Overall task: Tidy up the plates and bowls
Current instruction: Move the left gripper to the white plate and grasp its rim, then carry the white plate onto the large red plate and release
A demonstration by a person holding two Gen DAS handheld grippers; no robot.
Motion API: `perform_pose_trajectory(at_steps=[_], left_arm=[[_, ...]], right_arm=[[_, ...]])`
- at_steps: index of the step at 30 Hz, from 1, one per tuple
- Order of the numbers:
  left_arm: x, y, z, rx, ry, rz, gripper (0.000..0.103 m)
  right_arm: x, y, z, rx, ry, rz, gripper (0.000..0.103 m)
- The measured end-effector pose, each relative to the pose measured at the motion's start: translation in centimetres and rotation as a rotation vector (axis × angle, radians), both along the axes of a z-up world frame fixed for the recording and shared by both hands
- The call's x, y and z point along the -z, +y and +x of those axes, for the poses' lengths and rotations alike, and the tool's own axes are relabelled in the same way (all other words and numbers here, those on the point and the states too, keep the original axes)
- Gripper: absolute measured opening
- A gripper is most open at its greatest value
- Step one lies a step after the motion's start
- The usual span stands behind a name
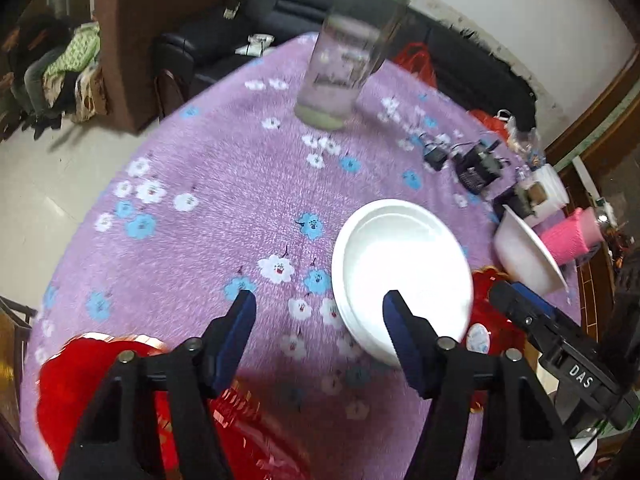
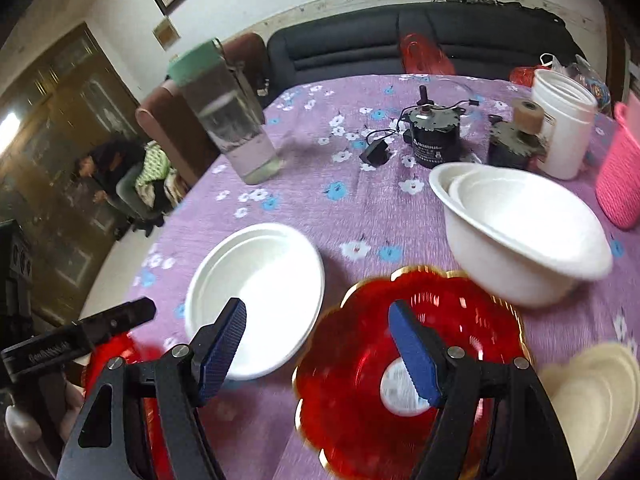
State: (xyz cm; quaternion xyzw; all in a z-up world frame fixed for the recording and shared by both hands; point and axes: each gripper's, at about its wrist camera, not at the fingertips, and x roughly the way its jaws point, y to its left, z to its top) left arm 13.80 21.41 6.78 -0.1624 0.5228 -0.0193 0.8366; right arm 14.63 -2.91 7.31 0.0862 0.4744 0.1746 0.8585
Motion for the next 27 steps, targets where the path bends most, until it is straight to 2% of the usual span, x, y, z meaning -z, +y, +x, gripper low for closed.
perform_pose_trajectory(at_steps=[2,5,8,12,14,15,16,22,27], left_arm=[[1.1,-0.1,1.1,-0.007,0.034,-0.025,0.060],[2.7,-0.6,2.4,-0.003,0.069,-0.038,0.059],[3.8,-1.2,3.1,0.013,0.095,-0.042,0.058],[4.8,-2.0,3.6,0.045,0.124,-0.035,0.040],[4.7,-2.5,3.6,0.068,0.121,-0.024,0.025],[4.8,-2.6,3.7,0.081,0.130,-0.039,0.014],[4.8,-2.7,3.6,0.081,0.133,-0.036,0.014],[3.0,-2.6,2.3,0.082,0.090,-0.020,0.014],[-0.9,-1.8,-1.5,0.082,0.009,-0.008,0.014]], right_arm=[[0.3,0.4,1.2,-0.001,0.012,-0.018,0.077],[1.2,1.5,2.8,-0.018,0.033,-0.057,0.076],[2.1,2.4,4.1,-0.033,0.058,-0.087,0.069],[3.3,3.2,5.0,-0.052,0.093,-0.100,0.048],[3.6,3.4,4.9,-0.059,0.112,-0.095,0.034],[3.8,3.5,4.9,-0.064,0.119,-0.090,0.023],[3.9,3.7,4.8,-0.066,0.121,-0.089,0.019],[1.9,3.8,3.4,-0.048,0.056,-0.088,0.018],[-1.4,4.0,0.8,-0.059,0.009,-0.045,0.018]])
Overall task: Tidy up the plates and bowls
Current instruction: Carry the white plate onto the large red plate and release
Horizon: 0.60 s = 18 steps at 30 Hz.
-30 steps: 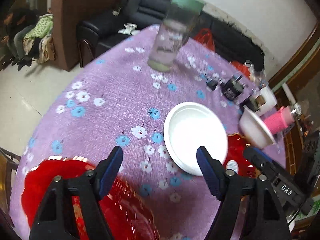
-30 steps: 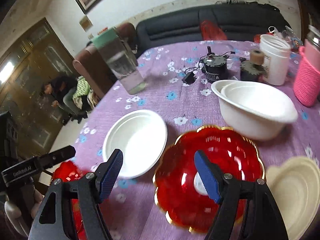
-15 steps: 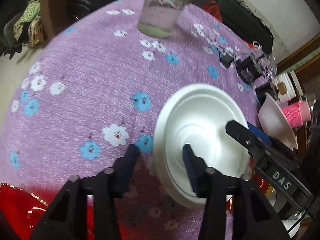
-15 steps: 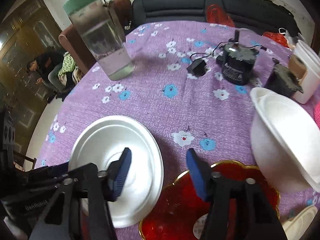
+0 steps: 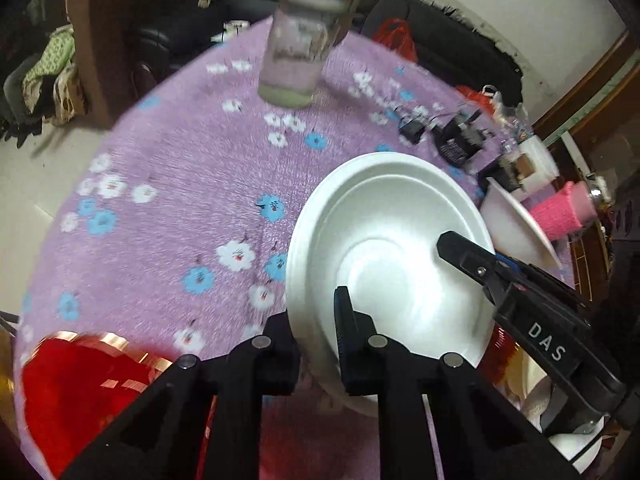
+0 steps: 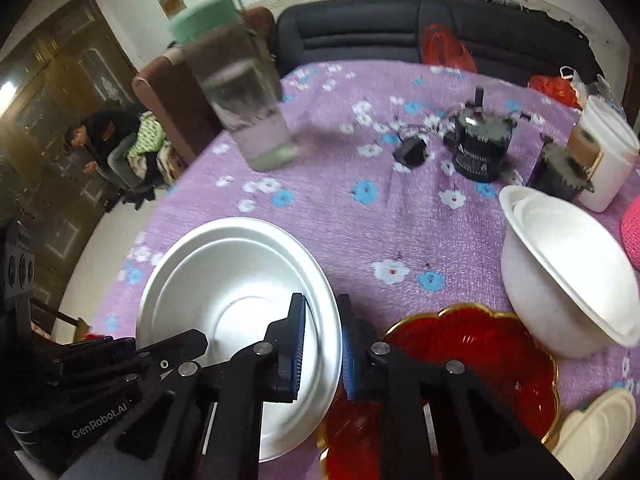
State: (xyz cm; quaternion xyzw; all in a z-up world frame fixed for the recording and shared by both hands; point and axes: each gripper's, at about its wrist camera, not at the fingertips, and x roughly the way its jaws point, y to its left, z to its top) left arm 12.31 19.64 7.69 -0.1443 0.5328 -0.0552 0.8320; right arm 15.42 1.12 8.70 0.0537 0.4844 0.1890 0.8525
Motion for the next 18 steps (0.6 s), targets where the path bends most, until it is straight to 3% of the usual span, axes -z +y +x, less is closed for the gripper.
perform_pose_trajectory(at_steps=[9,14,18], left_arm=[[-3.5,5.2,-9.4,-0.082,-0.083,0.067,0.014],[-2.5,8.3,-12.9,-0.141,-0.084,0.084,0.014],[0.0,11.1,-14.3,-0.199,-0.037,0.055,0.014]], right_arm=[[-3.2,6.0,-7.9,-0.144,-0.046,0.035,0.018],[-2.0,10.2,-11.0,-0.221,-0.023,0.024,0.018],[0.5,12.8,-12.2,-0.246,0.024,0.016,0.018]])
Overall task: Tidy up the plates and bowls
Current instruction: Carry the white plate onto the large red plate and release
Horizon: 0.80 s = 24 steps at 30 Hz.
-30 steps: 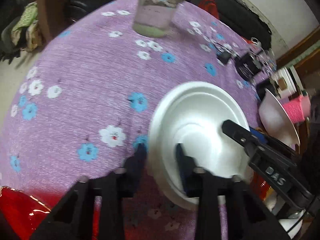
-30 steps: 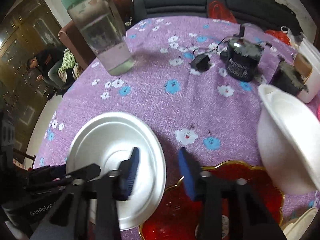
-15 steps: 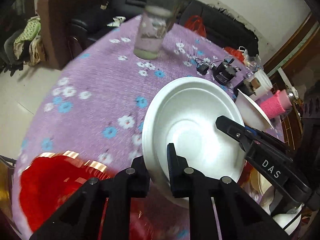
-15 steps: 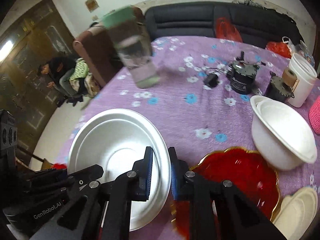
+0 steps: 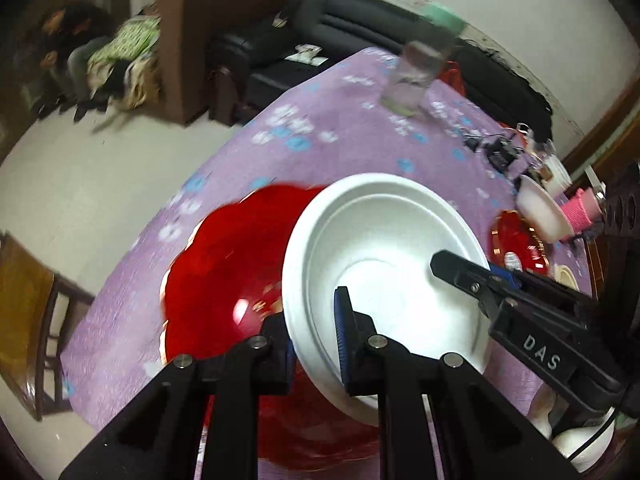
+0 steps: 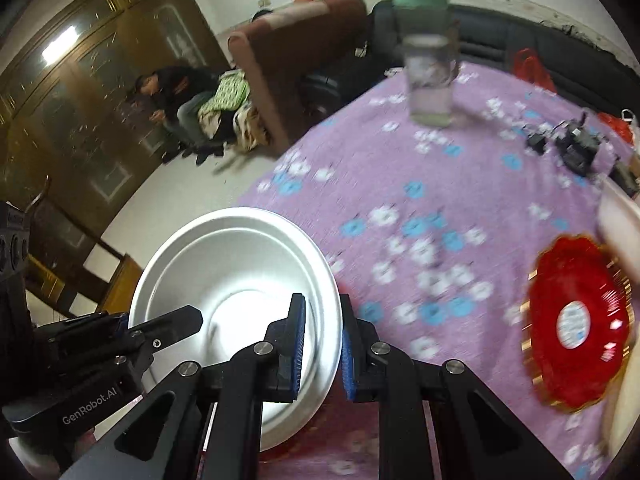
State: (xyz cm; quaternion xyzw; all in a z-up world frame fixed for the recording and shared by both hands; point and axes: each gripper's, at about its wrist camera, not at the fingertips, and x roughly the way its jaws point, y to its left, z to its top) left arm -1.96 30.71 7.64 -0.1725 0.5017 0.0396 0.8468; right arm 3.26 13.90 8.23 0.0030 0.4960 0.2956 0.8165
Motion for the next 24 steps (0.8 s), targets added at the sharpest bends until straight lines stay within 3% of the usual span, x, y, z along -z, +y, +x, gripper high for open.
perform_pose_trajectory(at_steps=[11,15,17,19,24], left_arm=[[3.5,3.5,-0.1,-0.081,0.034,-0.038,0.015],[3.6,3.0,-0.1,-0.063,0.003,-0.033,0.030],[3.4,2.9,-0.1,-0.064,-0.010,-0.036,0.038],[3.2,2.9,-0.2,-0.068,-0.019,-0.045,0.047],[2.3,3.6,-1.1,-0.099,-0.051,-0.072,0.049]], right_arm=[[4.3,3.2,-0.7,0.002,0.067,-0.012,0.020],[4.2,3.2,-0.8,0.014,0.031,-0.002,0.022],[4.0,3.1,-0.9,0.017,0.023,0.013,0.030],[3.9,2.8,-0.9,0.016,0.015,0.033,0.044],[2.2,0.2,-1.9,0.051,-0.009,0.119,0.046]])
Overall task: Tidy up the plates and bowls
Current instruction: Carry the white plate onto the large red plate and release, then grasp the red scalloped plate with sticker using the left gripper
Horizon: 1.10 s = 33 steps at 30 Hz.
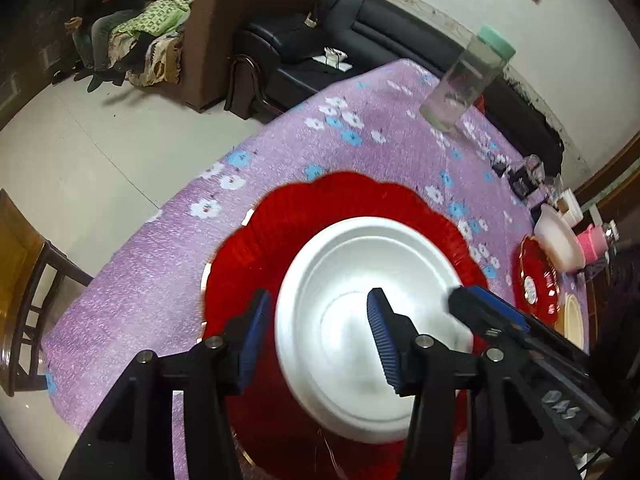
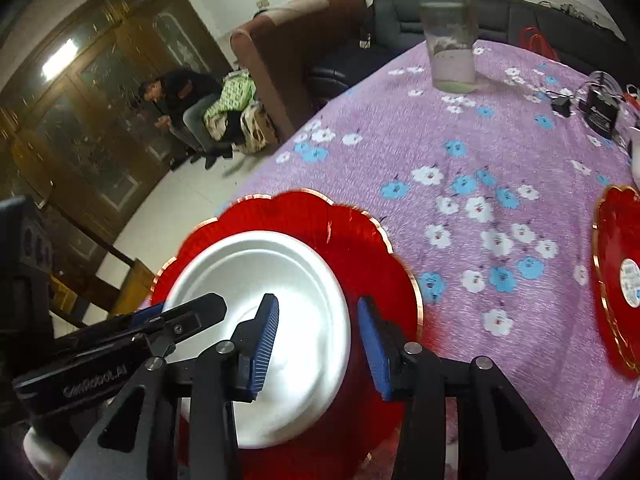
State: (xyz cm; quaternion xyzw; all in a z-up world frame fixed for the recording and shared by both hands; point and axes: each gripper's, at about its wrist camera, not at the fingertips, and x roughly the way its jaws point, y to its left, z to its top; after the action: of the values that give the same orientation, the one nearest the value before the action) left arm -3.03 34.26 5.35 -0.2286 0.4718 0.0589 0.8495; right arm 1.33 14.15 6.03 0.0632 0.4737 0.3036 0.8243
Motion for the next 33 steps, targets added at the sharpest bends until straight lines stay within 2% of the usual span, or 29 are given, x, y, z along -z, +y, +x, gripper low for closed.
perform_pose_trajectory(at_steps=[2,5,7,10,12,16,22,26,33], left_arm=[[-1.1,0.0,-0.9,-0.010,-0.031,-0.008,0.050],[-2.9,-1.2,-1.8,0.018,-0.080,-0.005,0.060],[-4.4,-2.9,-2.3,0.044,-0.120,0.006,0.070],[-5.7,-5.5,-2.2,0.081,-0.154,-0.003,0.078],[-6.2,-8.3,-1.4,0.133,-0.164,-0.018,0.080],[-6.3,-13.4,1.1,0.227,-0.134,-0.030,0.080],[-5.0,-20.4,6.1,0.308,-0.085,-0.058,0.080],[-3.6,-22.2,9.3,0.286,-0.064,-0.056,0.080],[0.5,-24.3,15.1,0.233,0.042,-0.070,0.079]], right_arm=[[-0.9,-2.3,-0.8,0.019,-0.006,0.059,0.046],[-1.6,-6.8,-2.5,0.066,-0.012,0.118,0.048],[-1.2,-10.7,-3.6,0.129,-0.005,0.144,0.052],[0.3,-16.5,-4.9,0.255,0.026,0.163,0.053],[1.7,-20.1,-5.4,0.351,0.056,0.171,0.053],[3.2,-24.1,-5.0,0.463,0.088,0.176,0.052],[3.7,-25.5,-2.9,0.571,0.088,0.189,0.052],[4.0,-25.6,-1.5,0.617,0.092,0.201,0.052],[4.8,-25.7,0.0,0.694,0.077,0.196,0.053]])
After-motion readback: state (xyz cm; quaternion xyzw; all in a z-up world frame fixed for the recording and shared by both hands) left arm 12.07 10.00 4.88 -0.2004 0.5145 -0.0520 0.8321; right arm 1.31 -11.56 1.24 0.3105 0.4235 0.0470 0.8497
